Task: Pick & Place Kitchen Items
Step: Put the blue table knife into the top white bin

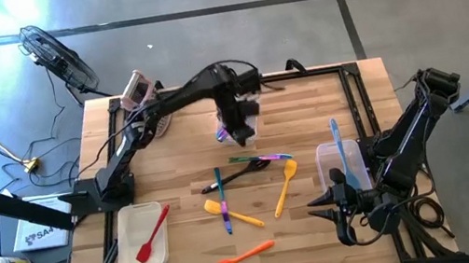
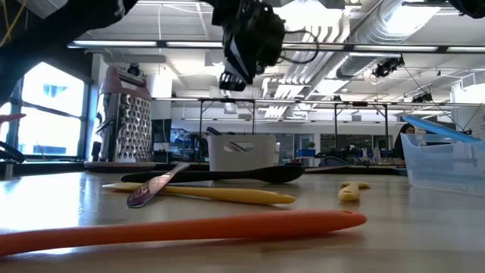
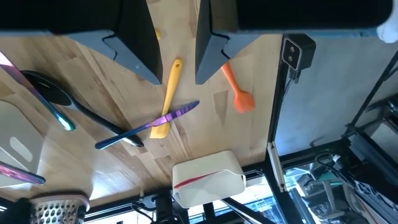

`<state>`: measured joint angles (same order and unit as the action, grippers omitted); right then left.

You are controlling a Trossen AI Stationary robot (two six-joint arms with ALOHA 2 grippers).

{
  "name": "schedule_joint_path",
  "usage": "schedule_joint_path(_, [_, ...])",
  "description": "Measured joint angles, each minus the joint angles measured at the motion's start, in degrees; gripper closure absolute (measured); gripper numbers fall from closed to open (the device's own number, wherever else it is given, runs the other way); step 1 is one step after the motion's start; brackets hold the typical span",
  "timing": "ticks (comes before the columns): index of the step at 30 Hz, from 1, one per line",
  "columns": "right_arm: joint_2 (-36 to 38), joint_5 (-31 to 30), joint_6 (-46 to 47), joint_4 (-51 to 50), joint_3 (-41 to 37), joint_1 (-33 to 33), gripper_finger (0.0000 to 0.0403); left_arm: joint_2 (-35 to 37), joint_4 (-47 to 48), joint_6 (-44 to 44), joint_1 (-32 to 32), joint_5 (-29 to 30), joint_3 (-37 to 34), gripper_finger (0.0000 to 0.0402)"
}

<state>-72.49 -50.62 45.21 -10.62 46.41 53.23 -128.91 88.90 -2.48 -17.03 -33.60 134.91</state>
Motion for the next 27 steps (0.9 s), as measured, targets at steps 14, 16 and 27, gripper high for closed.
schedule_joint_path(14, [0.0,-0.01,0.0,-1.12,0.0,0.01,0.0314,0.16,-1.45,4.19,13.27,30.02,0.0,0.0343])
schedule_joint_path(16, [0.0,0.0,0.0,-1.26,0.0,0.02,0.0314,0.16,-1.27,6.04,13.79,31.22,0.0,0.0343])
schedule_joint_path(27, [0.0,-0.25,-0.02,-2.35,0.0,0.01,0.0314,0.16,-1.92,5.63,11.87,20.17,0.0,0.0323])
